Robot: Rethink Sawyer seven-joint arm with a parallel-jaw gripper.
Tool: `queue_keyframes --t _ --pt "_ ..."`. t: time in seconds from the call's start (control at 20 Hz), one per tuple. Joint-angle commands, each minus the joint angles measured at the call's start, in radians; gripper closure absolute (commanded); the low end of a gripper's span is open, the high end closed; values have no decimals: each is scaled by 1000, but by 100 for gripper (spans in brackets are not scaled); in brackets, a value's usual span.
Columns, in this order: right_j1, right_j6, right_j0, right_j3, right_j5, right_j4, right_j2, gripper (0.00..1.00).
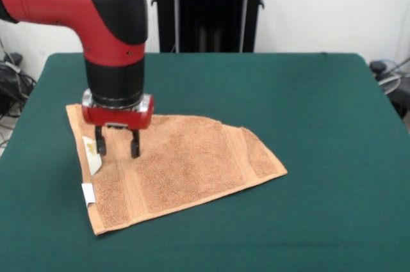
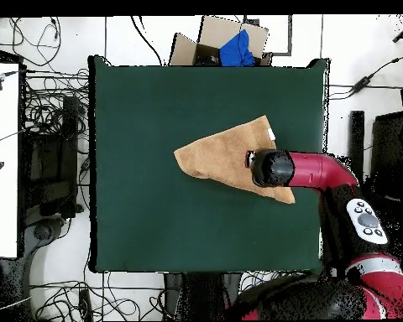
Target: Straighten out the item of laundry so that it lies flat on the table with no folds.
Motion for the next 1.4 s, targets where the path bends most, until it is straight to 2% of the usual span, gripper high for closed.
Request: queue_keyframes --t 0.05,0.4,1.4 --pt "90 10 41 -156 59 29 42 0" --pt "117 -68 43 -223 134 42 83 0" --pt "182 -87 98 -339 163 71 108 0"
